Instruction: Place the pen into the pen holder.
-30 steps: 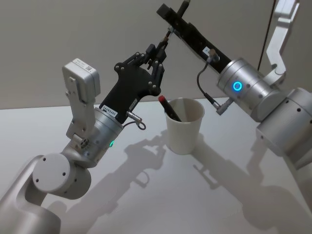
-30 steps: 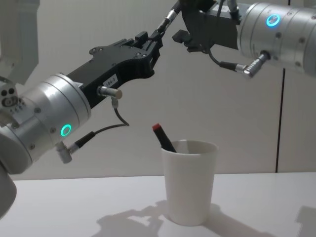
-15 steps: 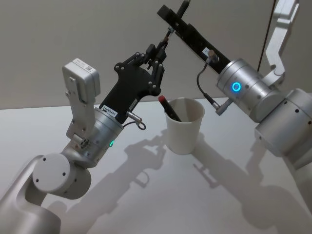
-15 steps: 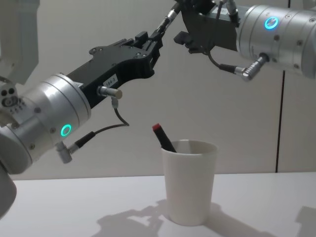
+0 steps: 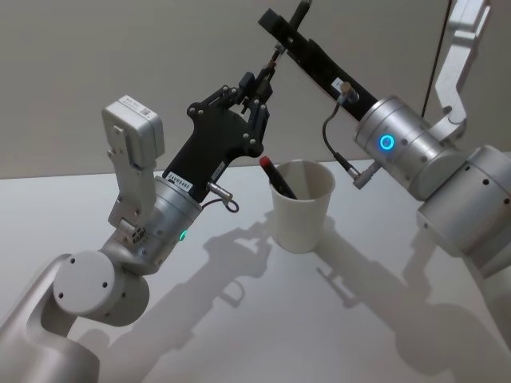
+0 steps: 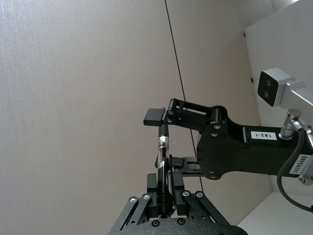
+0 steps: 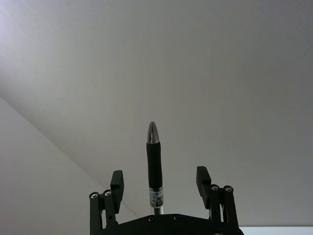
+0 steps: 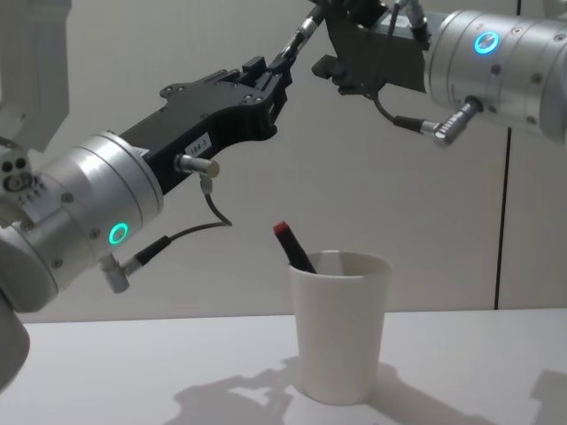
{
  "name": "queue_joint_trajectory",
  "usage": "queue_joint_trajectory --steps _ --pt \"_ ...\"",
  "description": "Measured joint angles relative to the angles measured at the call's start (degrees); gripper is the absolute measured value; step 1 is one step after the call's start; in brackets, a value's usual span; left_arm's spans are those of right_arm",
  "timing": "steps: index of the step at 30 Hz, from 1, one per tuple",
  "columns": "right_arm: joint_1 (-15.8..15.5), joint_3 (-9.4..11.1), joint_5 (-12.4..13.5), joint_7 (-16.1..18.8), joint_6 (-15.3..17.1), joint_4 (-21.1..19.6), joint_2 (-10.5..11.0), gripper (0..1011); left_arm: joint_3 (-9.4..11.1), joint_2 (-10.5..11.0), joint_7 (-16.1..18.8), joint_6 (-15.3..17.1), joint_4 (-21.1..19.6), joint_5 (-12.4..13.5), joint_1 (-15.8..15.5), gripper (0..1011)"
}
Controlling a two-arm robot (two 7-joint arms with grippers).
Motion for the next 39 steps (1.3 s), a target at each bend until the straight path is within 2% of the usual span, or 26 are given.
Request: queue_joint_trajectory --steps 3,6,7,12,13,15,16,18,19,20,23,25,28,39 --pt "0.0 0.0 0.0 0.0 0.0 0.0 0.0 907 0.0 0.0 0.0 0.0 0.0 0.0 0.0 186" --pt "0.0 -0.1 0.0 0.0 -0.1 0.0 0.0 822 0.0 0.0 0.0 0.0 0.0 0.0 0.0 186" --pt "0.0 -0.1 -0.1 0.0 -0.1 0.0 0.0 769 0.0 0.0 0.0 0.0 0.0 0.0 0.0 186" --pt "0.0 -0.1 -0.1 0.0 -0.1 0.0 0.0 633 0.0 0.0 0.0 0.0 0.0 0.0 0.0 186" --pt "0.0 -0.1 -0.1 0.0 -0.1 0.0 0.0 569 0.0 0.0 0.0 0.0 0.0 0.0 0.0 187" --pt "0.0 -0.1 -0.1 0.0 -0.1 0.0 0.0 508 0.0 0.0 0.0 0.0 0.0 0.0 0.0 186" --pt "0.0 -0.1 -0.1 0.0 -0.1 0.0 0.0 508 0.0 0.0 0.0 0.0 0.0 0.0 0.0 187" --pt "0.0 -0.1 -0.1 0.0 -0.2 0.0 0.0 414 0.0 0.0 0.0 0.0 0.0 0.0 0.0 186" --pt "0.0 -0.1 -0.1 0.0 -0.2 0.0 0.0 414 0.0 0.0 0.0 0.0 0.0 0.0 0.0 186" --pt "0.0 -0.1 -0.1 0.0 -0.2 0.0 0.0 340 0.0 0.0 0.0 0.0 0.0 0.0 0.0 186" --pt "0.0 -0.1 -0.1 0.0 -0.2 0.0 0.0 271 0.0 0.0 0.0 0.0 0.0 0.0 0.0 186" --pt "0.0 -0.1 -0.1 0.0 -0.2 0.0 0.0 185 0.0 0.0 0.0 0.0 0.0 0.0 0.0 186" --pt "0.0 -0.1 -0.1 0.0 -0.2 0.0 0.0 134 0.0 0.0 0.0 0.0 0.0 0.0 0.0 187" --pt "0.0 -0.1 -0.1 0.0 -0.2 0.0 0.0 132 0.0 0.0 0.0 0.0 0.0 0.0 0.0 186"
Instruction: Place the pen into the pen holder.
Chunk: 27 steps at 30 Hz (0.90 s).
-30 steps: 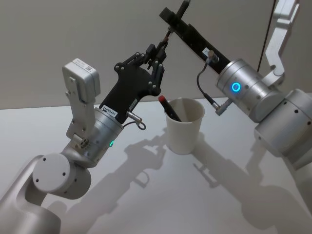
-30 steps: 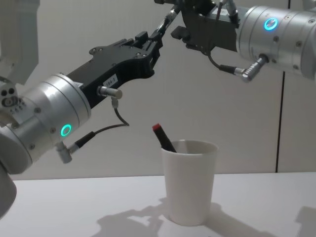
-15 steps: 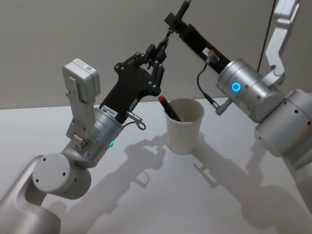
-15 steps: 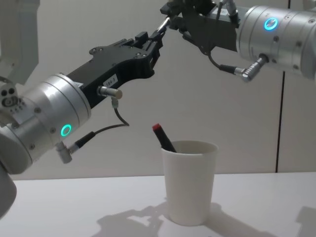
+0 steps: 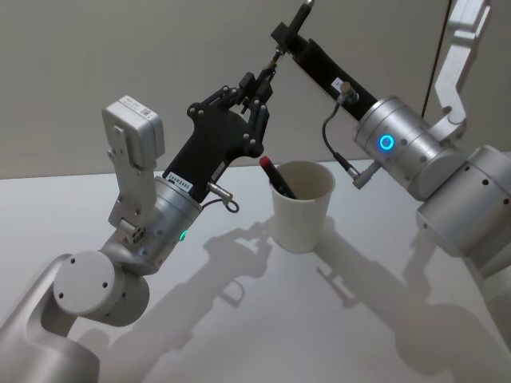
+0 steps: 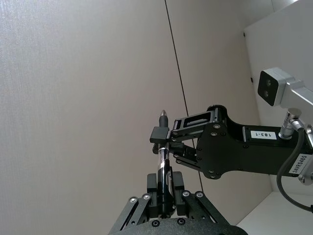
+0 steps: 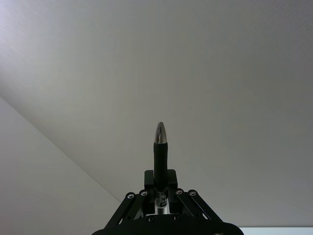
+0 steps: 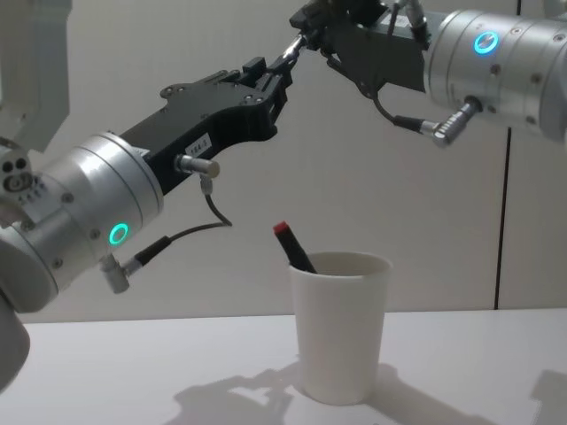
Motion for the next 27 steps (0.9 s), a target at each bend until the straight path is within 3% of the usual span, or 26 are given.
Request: queue_joint_trajectory --steps 15,27 --pt "0.0 0.0 0.0 -0.1 0.0 0.0 0.0 132 0.0 0.0 0.0 0.0 0.0 0.0 0.0 200" --pt "0.0 0.0 0.0 -0.1 0.0 0.0 0.0 132 0.0 0.0 0.0 0.0 0.0 0.0 0.0 579"
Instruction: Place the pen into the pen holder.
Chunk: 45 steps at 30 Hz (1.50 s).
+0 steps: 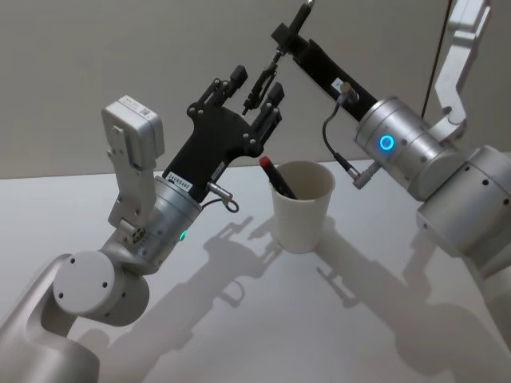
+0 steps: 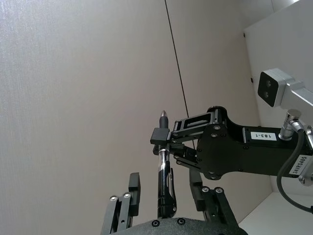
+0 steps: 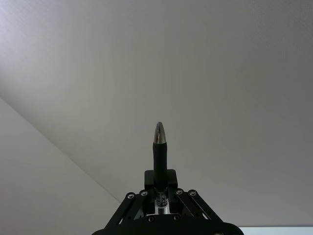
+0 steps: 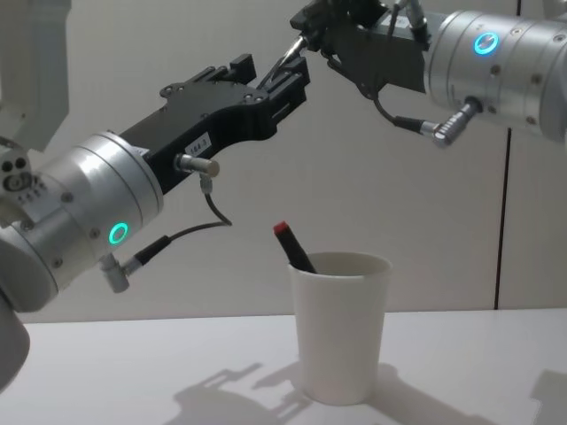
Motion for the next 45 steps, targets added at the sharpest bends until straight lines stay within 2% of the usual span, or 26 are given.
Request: queue_joint_trajectory --steps 1,4,5,7,8,15,19,23,30,35,45 --pt "0.0 0.0 0.0 0.0 0.0 0.0 0.0 132 0.0 0.0 0.0 0.0 0.0 0.0 0.0 629" --pt "0.1 0.0 -0.1 0.0 -0.3 -0.1 0.0 132 0.0 0.0 0.0 0.0 0.0 0.0 0.0 690" --pt "0.1 0.0 -0.3 0.0 -0.4 -0.1 0.0 132 0.0 0.0 0.0 0.0 0.0 0.0 0.0 747" --pt "0.3 0.1 -0.5 0.0 -0.7 -0.2 0.1 132 0.0 0.0 0.0 0.0 0.0 0.0 0.0 783" --pt "0.4 0.2 -0.7 0.0 -1.1 -0.3 0.1 132 0.0 0.0 0.0 0.0 0.0 0.0 0.0 839" --pt "1.8 1.0 -2.6 -0.3 -3.2 -1.2 0.3 132 0.0 0.0 0.0 0.0 0.0 0.0 0.0 1001" --pt "2.8 1.6 -4.1 -0.5 -4.3 -1.6 0.5 132 0.0 0.0 0.0 0.0 0.0 0.0 0.0 1001" --pt "4.2 2.3 -6.9 -0.9 -5.2 -1.9 0.9 132 0.0 0.0 0.0 0.0 0.0 0.0 0.0 1001" --pt "5.8 2.9 -11.0 -1.3 -4.9 -2.0 1.6 132 -0.1 0.2 0.2 0.3 -0.2 0.3 0.1 1001" --pt "6.4 3.1 -13.3 -1.3 -3.5 -2.0 2.1 132 -0.4 0.6 1.6 1.0 -1.2 1.5 0.3 1001" --pt "6.3 2.4 -17.7 -0.9 1.9 -1.2 3.3 132 -2.0 2.3 6.3 4.7 -4.7 5.6 0.7 1001"
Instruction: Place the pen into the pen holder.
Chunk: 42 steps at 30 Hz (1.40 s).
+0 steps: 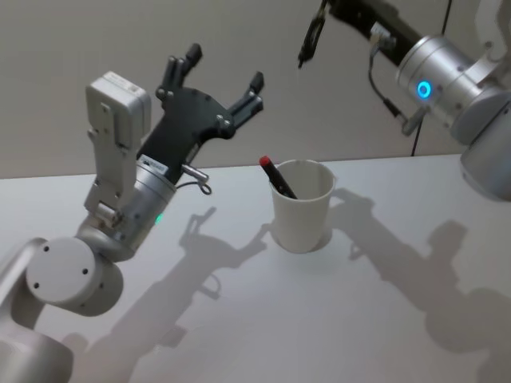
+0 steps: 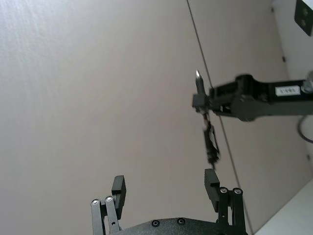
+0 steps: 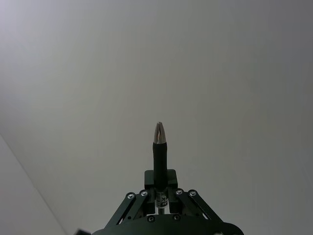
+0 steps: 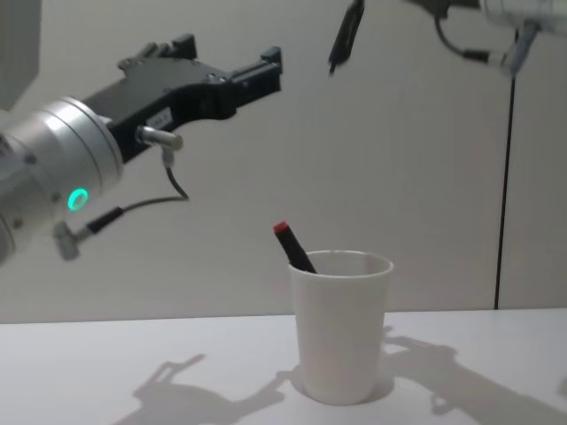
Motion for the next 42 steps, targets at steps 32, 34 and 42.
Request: queue_joint_trajectory --steps 32,34,42 --pt "-2.8 -6.5 -15.1 5.6 3.3 5.6 -0.1 132 -2.7 2.6 5.8 6.1 -4.9 5.9 -0.2 1001" --pt "-2.9 -6.6 -15.7 5.6 2.8 5.4 -0.1 132 -2.8 2.7 5.9 6.2 -5.0 6.0 -0.2 1001" --pt "-3.2 -7.0 -18.7 5.5 1.8 4.3 0.3 132 -2.8 2.7 6.1 6.3 -5.1 6.1 -0.2 1001"
